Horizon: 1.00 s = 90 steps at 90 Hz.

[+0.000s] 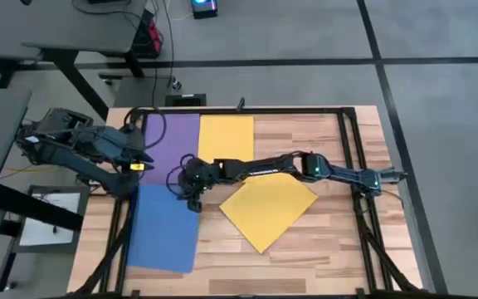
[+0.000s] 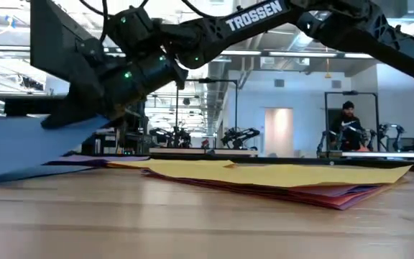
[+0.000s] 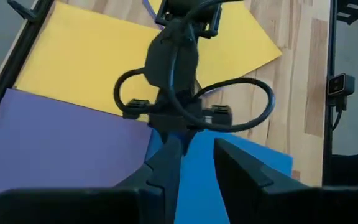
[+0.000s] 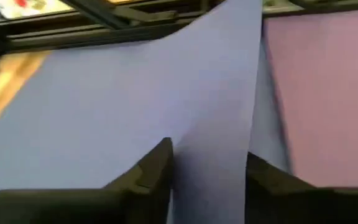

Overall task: Organize paper
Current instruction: Stack the blue paper on top of the blue paper

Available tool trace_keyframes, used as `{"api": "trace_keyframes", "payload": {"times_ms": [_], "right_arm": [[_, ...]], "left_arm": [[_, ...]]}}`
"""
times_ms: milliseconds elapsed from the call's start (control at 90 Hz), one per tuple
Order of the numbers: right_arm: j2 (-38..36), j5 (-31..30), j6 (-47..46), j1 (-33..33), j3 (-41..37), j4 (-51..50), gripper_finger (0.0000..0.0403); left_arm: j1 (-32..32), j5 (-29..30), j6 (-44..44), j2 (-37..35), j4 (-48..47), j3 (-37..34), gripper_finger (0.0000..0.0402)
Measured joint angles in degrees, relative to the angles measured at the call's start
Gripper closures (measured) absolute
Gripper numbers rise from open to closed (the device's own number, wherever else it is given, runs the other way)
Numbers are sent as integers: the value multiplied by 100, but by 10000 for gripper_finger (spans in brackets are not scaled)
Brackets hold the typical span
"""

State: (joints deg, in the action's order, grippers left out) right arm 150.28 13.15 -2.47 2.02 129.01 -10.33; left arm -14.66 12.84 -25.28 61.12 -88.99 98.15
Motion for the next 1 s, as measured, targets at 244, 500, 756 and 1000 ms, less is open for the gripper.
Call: {"api": "trace_keyframes", "payload": {"times_ms": [244,500,756,1000], "right_arm": [[0,-234,1461,66,0,80,217],[-115,-1545,2200,-97,530,-299,212],[-1460,-1441,-21,-489,488,-3664,248],[-513,-1322,-399,-1131,402,-3469,392]], "left_arm": [[0,-2,-91,0,2,0,320],[0,-2,-91,0,-2,0,320],[0,-6,-87,-21,-43,2,320],[2,18,343,-16,-38,4,320]]}}
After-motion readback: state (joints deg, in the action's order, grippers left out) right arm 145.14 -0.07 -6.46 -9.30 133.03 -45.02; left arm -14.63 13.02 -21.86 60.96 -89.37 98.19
